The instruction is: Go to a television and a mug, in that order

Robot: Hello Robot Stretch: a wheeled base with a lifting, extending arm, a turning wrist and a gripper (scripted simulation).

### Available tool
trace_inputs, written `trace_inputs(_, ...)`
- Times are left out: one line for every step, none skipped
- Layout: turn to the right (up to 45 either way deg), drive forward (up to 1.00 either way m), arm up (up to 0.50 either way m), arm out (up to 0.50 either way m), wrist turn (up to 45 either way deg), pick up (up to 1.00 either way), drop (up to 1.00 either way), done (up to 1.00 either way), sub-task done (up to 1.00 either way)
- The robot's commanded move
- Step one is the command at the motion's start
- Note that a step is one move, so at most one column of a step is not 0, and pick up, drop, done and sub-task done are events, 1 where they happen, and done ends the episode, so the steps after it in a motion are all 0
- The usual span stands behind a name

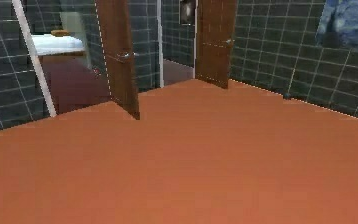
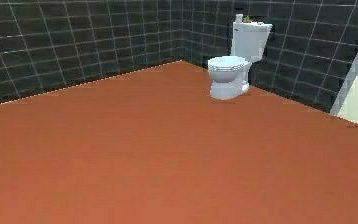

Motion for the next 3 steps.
trace_inputs(0.0,1.0,0.0,0.0,0.0,0.0,0.0,0.0,0.0)
trace_inputs(0.0,1.0,0.0,0.0,0.0,0.0,0.0,0.0,0.0)
trace_inputs(3.0,0.0,0.0,0.0,0.0,0.0,0.0,0.0,0.0)
